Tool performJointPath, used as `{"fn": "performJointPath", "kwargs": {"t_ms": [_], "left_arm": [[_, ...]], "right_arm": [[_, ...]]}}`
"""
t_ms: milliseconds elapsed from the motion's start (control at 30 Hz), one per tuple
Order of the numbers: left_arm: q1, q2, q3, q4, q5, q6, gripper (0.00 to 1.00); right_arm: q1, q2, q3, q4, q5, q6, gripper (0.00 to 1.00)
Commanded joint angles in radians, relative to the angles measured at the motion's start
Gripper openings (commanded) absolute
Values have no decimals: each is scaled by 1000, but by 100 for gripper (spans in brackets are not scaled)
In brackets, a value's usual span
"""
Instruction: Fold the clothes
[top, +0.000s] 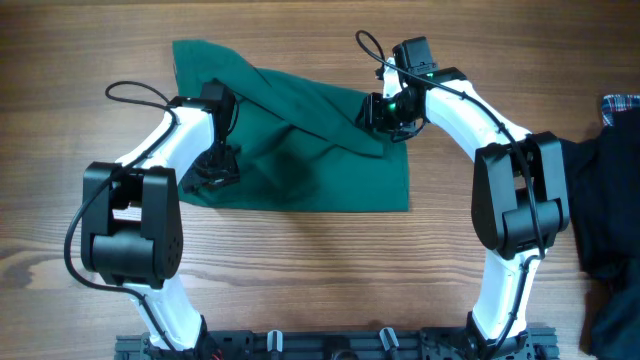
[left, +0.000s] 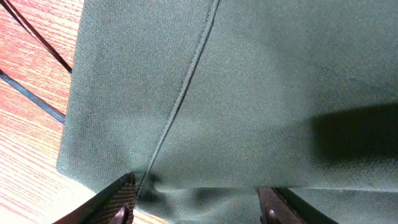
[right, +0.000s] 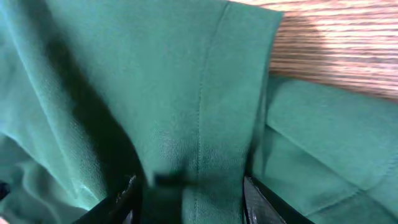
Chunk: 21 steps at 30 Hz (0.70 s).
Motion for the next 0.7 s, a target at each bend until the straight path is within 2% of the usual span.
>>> {"fn": "performJointPath", "kwargs": {"t_ms": [0, 33, 67, 100, 133, 433, 567, 667], "left_arm": [[23, 72, -46, 36, -46, -2, 64], [23, 72, -46, 37, -46, -2, 64], [23, 72, -46, 37, -46, -2, 64], [23, 72, -46, 37, -46, -2, 64], [23, 72, -46, 36, -46, -2, 64], [23, 72, -46, 51, -46, -2, 64], [24, 72, -46, 55, -47, -2, 63], [24, 72, -46, 59, -47, -2, 63]], "right_arm": [[-2, -30, -7, 11, -53, 36, 52], [-2, -30, -7, 24, -83, 35, 52], [-2, -30, -7, 45, -114, 35, 45], [-3, -30, -7, 60, -120, 35, 32], [-3, -30, -7, 90, -119, 35, 4], [-77, -30, 38, 273, -40, -3, 4], [-121, -30, 143, 312, -14, -100, 4], [-119, -30, 160, 417, 55, -172, 4]]}}
